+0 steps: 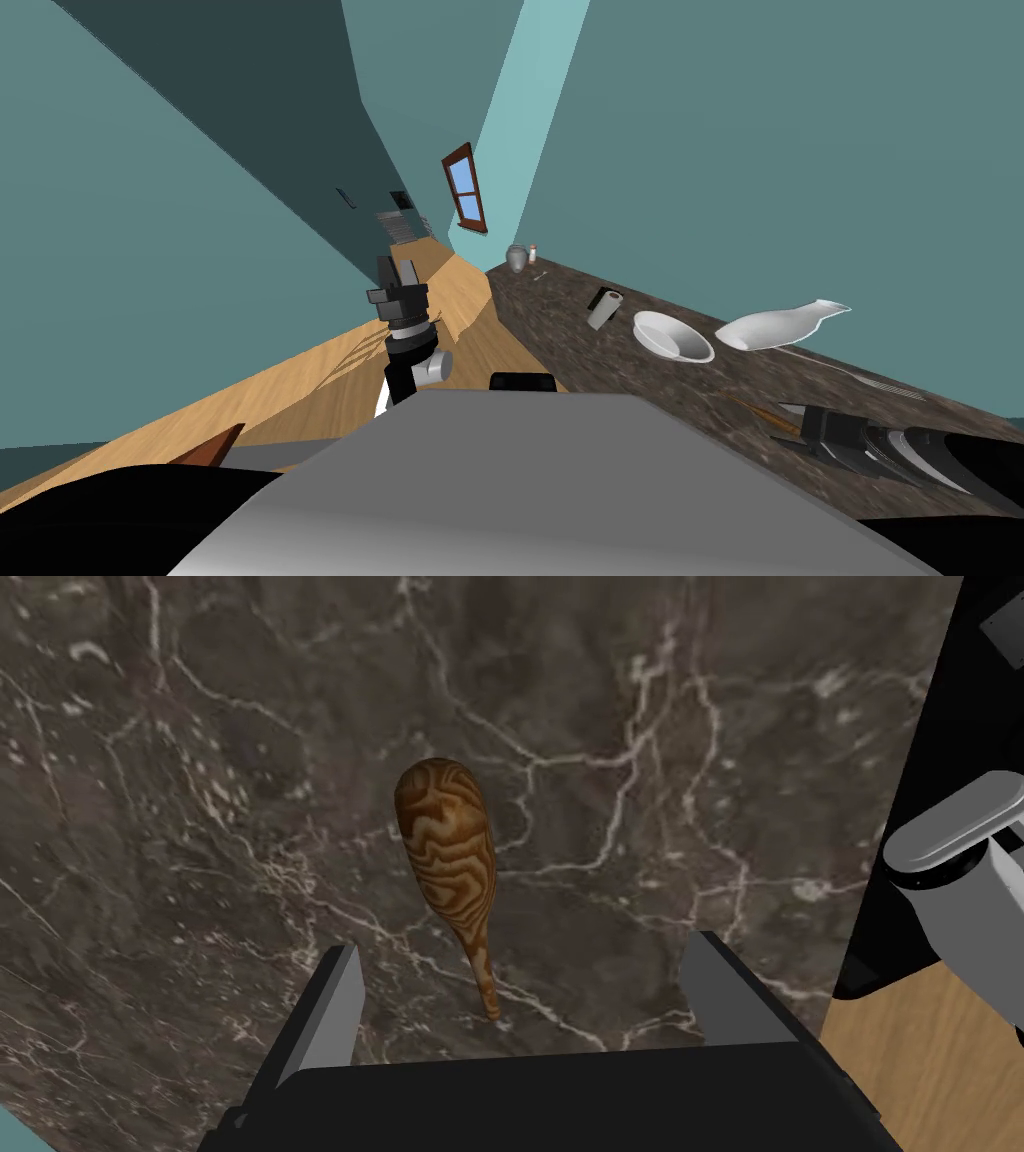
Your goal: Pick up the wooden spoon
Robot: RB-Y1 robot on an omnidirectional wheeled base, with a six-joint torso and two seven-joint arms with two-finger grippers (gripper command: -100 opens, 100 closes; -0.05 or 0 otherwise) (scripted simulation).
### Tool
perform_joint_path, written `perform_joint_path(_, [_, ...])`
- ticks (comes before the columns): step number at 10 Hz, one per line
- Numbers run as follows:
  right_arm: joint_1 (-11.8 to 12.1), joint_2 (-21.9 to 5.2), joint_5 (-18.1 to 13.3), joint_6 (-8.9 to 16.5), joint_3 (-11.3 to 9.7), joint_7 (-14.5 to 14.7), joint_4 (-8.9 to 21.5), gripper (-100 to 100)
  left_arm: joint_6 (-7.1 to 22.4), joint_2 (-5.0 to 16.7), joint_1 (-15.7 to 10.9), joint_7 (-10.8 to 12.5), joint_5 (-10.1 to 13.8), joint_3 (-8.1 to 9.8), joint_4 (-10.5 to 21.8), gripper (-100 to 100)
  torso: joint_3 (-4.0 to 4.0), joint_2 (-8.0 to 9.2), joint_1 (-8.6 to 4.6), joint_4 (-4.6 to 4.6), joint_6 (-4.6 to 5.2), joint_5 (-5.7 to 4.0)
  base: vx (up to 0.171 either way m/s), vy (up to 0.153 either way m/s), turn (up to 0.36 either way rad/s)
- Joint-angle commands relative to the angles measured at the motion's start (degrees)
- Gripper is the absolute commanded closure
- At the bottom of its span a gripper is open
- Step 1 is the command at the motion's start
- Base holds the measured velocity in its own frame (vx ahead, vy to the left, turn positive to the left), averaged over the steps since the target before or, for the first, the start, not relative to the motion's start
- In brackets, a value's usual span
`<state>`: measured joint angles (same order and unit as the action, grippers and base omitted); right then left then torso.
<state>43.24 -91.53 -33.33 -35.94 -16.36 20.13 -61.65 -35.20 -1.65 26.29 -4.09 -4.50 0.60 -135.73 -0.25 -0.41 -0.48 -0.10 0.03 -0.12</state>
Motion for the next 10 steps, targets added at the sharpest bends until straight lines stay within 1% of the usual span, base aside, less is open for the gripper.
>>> perform_joint_path(1, [0.0, 0.0, 0.0, 0.0, 0.0, 0.0, 0.0, -100, 0.0, 0.0, 0.0, 0.0, 0.0, 0.0, 0.0, 0, 0.0, 0.0, 0.0, 0.0, 0.0, 0.0, 0.052, -0.062, 0.014])
perform_joint_path(2, [0.0, -0.04, -0.07, 0.01, -0.07, 0.06, 0.03, 0, 0.0, -0.01, -0.01, 0.0, 0.0, -0.01, 0.0, 0, 0.14, 0.24, 0.19, 0.05, 0.01, 0.02, 0.011, -0.011, 0.004])
perform_joint_path(3, [-0.37, 1.83, -0.56, 1.03, -0.72, 0.56, 0.46, -100, 0.0, -0.01, -0.01, 0.0, 0.0, -0.01, 0.0, 0, 0.25, 0.43, 0.38, 0.1, 0.02, 0.07, 0.025, -0.014, 0.099])
perform_joint_path(5, [-0.74, 3.7, -1.06, 2.05, -1.38, 1.07, 0.9, -100, 0.0, -0.01, -0.01, 0.0, 0.0, -0.01, 0.0, 0, 0.28, 0.47, 0.41, 0.12, 0.02, 0.08, 0.025, -0.02, 0.08])
perform_joint_path(6, [-1.33, 3.25, -1.18, 1.34, -1.46, 0.85, 1.31, -100, 0.0, -0.01, -0.01, 0.0, 0.0, -0.01, 0.01, 0, 0.28, 0.48, 0.4, 0.12, 0.02, 0.07, 0.011, -0.009, 0.017])
perform_joint_path(7, [-1.48, 3.4, -1.29, 1.37, -1.59, 0.86, 1.43, 100, 0.0, -0.01, -0.01, 0.0, 0.0, -0.01, 0.0, 0, 0.3, 0.52, 0.44, 0.13, 0.03, 0.1, 0.0, 0.0, 0.0])
perform_joint_path(10, [-1.48, 3.37, -1.28, 1.31, -1.57, 0.87, 1.39, 100, 0.0, -0.01, -0.02, 0.0, 0.0, -0.01, 0.01, 0, 0.33, 0.56, 0.41, 0.13, 0.04, 0.07, 0.0, 0.0, 0.0])
